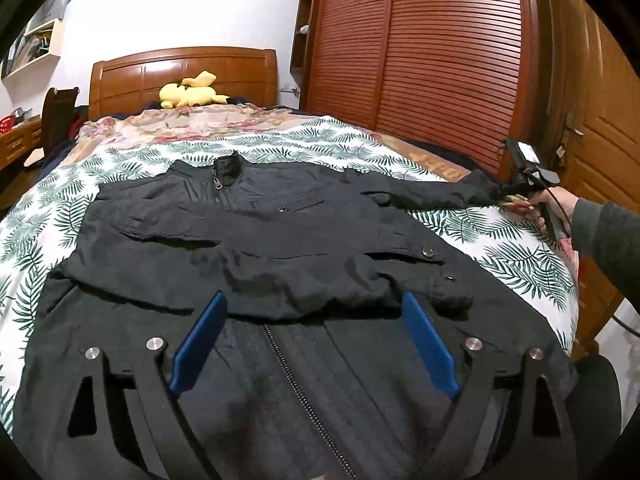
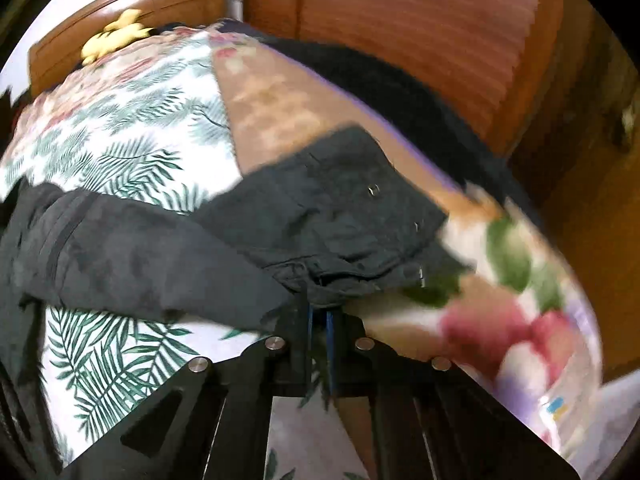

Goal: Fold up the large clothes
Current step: 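Lift the held sleeve with the right gripper and carry it over the jacket body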

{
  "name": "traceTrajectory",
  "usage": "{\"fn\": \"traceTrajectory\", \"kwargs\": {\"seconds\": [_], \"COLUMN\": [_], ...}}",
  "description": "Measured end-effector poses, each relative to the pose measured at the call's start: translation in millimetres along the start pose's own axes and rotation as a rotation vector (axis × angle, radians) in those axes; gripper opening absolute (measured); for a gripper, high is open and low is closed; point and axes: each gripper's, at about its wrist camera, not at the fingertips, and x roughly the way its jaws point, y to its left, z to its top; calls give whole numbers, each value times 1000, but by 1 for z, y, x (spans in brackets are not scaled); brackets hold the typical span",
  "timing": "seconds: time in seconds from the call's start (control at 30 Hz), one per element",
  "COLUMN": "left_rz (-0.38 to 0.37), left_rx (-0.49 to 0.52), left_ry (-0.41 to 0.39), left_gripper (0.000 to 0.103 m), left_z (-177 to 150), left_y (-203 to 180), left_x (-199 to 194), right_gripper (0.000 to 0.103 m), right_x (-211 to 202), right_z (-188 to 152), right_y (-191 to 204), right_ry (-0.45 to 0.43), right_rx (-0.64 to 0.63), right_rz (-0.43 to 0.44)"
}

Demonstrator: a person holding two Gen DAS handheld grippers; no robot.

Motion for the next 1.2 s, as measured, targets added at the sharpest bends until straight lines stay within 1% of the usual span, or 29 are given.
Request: {"fn": "traceTrajectory", "kwargs": {"seconds": [0.13,0.27,0.4,0.5,0.53,0.6,0.7,0.8,0.87,0.9,0.93,0.97,1.0,1.03,1.07,1.13,1.2], "left_rz": [10,20,30,50,54,62,89,106,119,124,129,134,140,144,148,151,156], "left_rx": [9,18,19,11,7,0,-9,-17,-20,-21,-22,-23,-25,-26,-28,-33,-36], "left_ry": [-12,-17,-23,-34,-38,-45,-57,-63,-70,-72,-75,-76,-75,-72,-69,-60,-50], "left_gripper": [90,90,90,90,90,90,90,90,90,90,90,90,90,90,90,90,90], "left_z": [0,-1,0,0,0,-1,-2,-4,-5,-5,-6,-6,-8,-9,-10,-12,-14], "left_y": [0,2,5,9,10,14,21,26,29,30,32,33,35,36,36,38,39], "left_x": [-6,-11,-17,-26,-28,-35,-46,-53,-59,-60,-63,-64,-65,-65,-65,-64,-61], "right_gripper": [3,3,3,3,3,3,3,3,3,7,15,25,29,38,43,47,48], "right_x": [-37,-83,-133,-176,-187,-216,-255,-284,-292,-295,-295,-291,-290,-288,-283,-277,-271], "right_z": [8,13,10,3,-1,-16,-47,-83,-103,-112,-120,-128,-138,-145,-147,-159,-174], "right_y": [14,49,91,133,145,178,219,247,257,260,265,268,269,267,268,266,264], "right_ry": [-123,-225,-306,-373,-390,-420,-449,-436,-409,-399,-392,-384,-377,-376,-374,-353,-319], "right_rx": [-32,-109,-196,-267,-290,-348,-437,-499,-515,-524,-534,-550,-565,-572,-572,-556,-538], "right_rz": [21,79,173,287,317,409,549,665,703,714,712,710,708,703,699,698,696]}}
